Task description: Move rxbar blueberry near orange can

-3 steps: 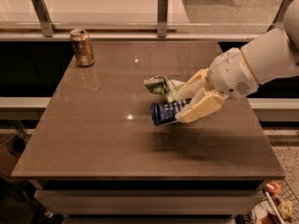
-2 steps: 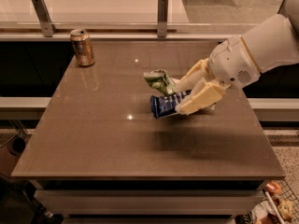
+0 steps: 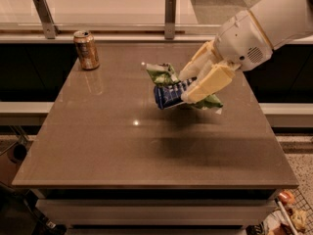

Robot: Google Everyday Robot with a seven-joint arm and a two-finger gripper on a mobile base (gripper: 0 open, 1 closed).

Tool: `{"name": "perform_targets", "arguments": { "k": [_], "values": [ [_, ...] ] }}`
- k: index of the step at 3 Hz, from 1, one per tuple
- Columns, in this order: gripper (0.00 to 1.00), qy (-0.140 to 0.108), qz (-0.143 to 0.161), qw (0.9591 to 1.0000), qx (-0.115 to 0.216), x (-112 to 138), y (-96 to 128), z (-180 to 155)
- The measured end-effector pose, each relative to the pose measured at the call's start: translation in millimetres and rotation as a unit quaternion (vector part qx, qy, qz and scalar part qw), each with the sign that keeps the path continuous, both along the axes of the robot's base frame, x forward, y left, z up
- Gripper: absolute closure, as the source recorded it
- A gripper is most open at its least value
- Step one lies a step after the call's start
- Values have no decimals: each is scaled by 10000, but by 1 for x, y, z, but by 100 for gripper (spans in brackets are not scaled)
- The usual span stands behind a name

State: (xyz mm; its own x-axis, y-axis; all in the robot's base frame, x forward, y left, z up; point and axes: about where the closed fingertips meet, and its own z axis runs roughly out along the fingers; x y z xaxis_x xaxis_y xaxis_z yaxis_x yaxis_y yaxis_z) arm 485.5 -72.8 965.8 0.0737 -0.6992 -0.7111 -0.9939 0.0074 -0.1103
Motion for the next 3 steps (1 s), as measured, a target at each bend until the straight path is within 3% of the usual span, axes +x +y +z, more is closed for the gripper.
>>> {"name": "perform_targets", "arguments": {
  "k": [3],
  "values": [
    [100,-68,-105,9998,181,23,-16,51]
  ]
}}
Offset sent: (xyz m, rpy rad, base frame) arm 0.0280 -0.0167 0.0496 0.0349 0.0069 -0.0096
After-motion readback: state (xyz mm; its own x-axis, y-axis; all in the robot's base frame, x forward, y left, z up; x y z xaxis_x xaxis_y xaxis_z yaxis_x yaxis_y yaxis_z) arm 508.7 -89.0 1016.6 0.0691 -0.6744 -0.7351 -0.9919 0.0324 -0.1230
